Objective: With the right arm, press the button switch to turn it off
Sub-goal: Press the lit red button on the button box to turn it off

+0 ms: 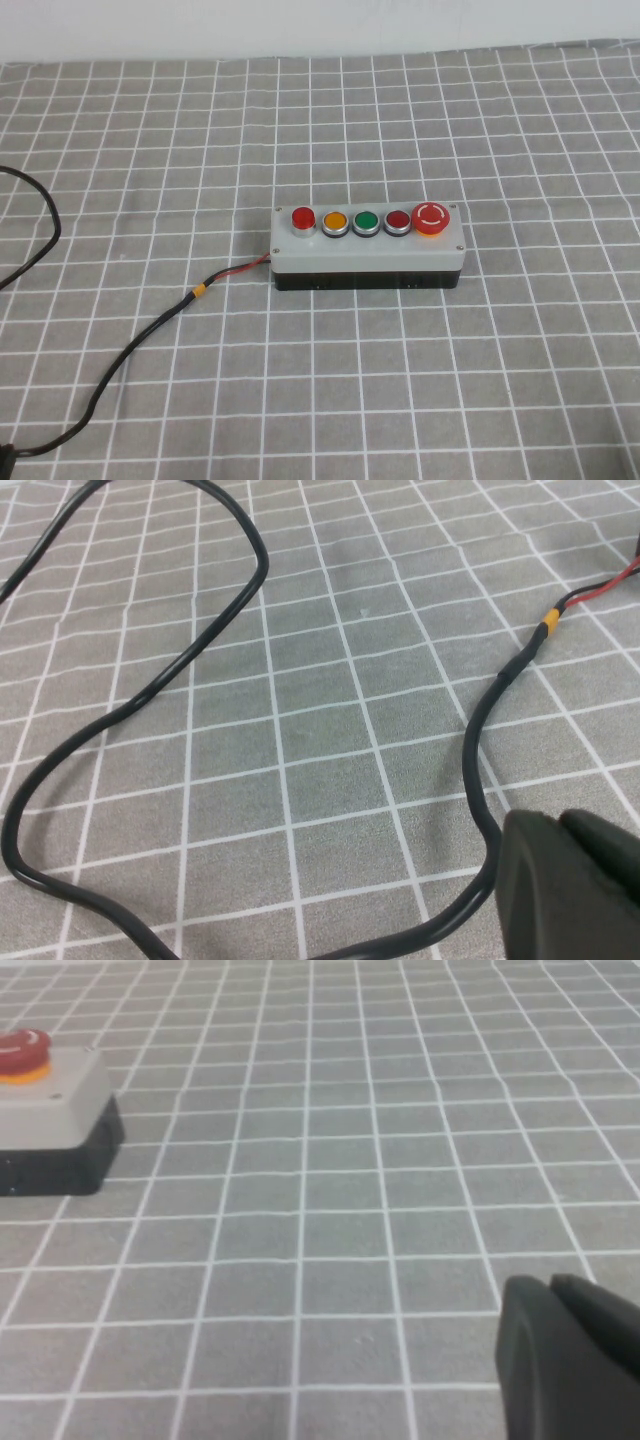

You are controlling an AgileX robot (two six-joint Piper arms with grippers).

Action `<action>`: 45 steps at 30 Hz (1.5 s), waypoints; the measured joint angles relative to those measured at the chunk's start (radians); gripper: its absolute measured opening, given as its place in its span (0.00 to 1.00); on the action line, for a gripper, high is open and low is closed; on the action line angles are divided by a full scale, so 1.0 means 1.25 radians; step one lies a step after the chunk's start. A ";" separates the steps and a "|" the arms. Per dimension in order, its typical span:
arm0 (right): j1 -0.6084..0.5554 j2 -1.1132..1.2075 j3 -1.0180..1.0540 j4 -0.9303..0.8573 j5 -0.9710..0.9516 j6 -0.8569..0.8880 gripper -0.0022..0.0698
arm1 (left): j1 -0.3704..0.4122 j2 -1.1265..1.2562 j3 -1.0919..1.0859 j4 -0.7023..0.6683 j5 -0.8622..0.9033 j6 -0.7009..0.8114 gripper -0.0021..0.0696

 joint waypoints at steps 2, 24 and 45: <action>-0.009 0.000 0.002 0.000 0.008 0.000 0.01 | 0.000 0.000 0.000 0.000 0.000 0.000 0.02; -0.110 0.000 0.002 -0.015 0.051 0.000 0.01 | 0.000 0.000 0.000 0.000 0.000 0.000 0.02; -0.111 0.000 0.002 -0.015 0.051 0.000 0.01 | 0.000 0.000 0.000 0.000 0.001 0.000 0.02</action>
